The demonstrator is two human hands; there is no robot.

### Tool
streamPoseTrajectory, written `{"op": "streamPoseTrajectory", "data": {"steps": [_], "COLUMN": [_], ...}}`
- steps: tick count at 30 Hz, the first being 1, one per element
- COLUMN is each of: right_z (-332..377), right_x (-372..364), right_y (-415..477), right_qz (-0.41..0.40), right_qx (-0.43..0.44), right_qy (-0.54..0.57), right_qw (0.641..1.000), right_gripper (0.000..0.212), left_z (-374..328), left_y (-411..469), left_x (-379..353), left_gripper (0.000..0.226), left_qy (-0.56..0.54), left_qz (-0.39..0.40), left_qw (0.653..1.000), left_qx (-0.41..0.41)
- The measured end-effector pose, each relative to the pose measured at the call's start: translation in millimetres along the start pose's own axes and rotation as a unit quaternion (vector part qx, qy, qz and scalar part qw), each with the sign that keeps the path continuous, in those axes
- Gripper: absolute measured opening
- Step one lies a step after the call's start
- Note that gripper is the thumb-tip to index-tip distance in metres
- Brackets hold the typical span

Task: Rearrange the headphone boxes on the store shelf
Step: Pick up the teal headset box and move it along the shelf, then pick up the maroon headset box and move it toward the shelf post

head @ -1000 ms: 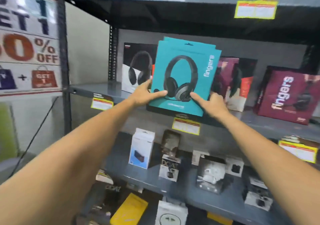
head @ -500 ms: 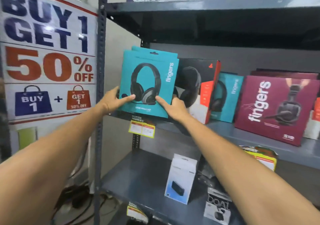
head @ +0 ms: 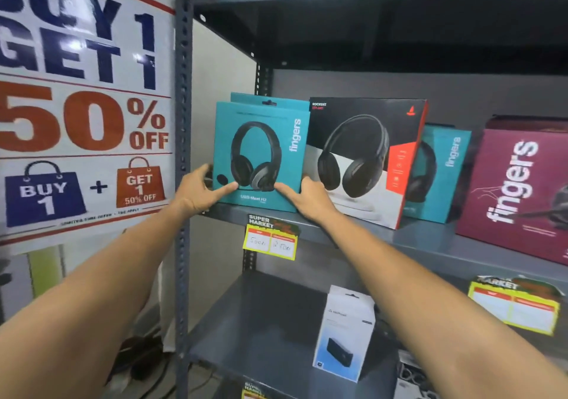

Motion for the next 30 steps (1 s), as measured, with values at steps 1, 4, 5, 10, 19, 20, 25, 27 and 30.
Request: {"op": "streamPoseTrajectory", "data": {"steps": [1, 4, 5, 10, 19, 20, 25, 27, 30], "right_z": [1, 2, 0, -25, -124, -138, -186, -196, -217], "right_x": [0, 4, 10, 80, 237, 257, 327, 336, 340], "right_y": [-3, -19, -27, -83, -202, -213, -234, -226, -220], "right_qz": [0.008, 0.036, 0.044, 0.032, -0.131, -0.187, -0.394, -0.398, -0.312], "right_qx": [-0.002, 0.006, 0.011, 0.058, 0.103, 0.097, -0.032, -0.106, -0.186], "right_qy": [-0.005, -0.064, -0.080, -0.133, -0.279, -0.290, -0.108, 0.009, 0.139], "right_qw": [1.000, 0.997, 0.996, 0.989, 0.946, 0.933, 0.912, 0.911, 0.921], "right_gripper": [0.056, 0.044, 0.041, 0.015, 0.009, 0.017, 0.074, 0.089, 0.124], "left_z": [3, 12, 12, -18, -198, -223, -306, -320, -319], "left_y": [-3, -19, -26, -49, -109, -119, -131, -123, -113], "left_x": [0, -2, -2, -25, -164, -188, -292, -311, -332], "left_gripper": [0.068, 0.060, 0.059, 0.049, 0.026, 0.027, 0.060, 0.091, 0.102], "left_qy": [-0.002, 0.000, -0.003, 0.113, 0.077, 0.038, -0.121, -0.197, -0.197], "left_qz": [-0.017, -0.109, -0.148, -0.180, -0.044, -0.006, 0.115, 0.144, 0.195], "left_qw": [1.000, 0.994, 0.989, 0.972, 0.946, 0.943, 0.969, 0.969, 0.961], "left_qx": [0.000, -0.002, 0.000, -0.102, -0.311, -0.330, -0.184, -0.049, 0.023]}}
Point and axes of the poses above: each hand's wrist, its own y-axis towards the middle knuckle, its own x-axis out of the back of the hand, z = x × y, the point moved 4 cm from there along y, towards the middle knuckle, and after that the axes turned 1 degree about x, right-handed, at the moved point
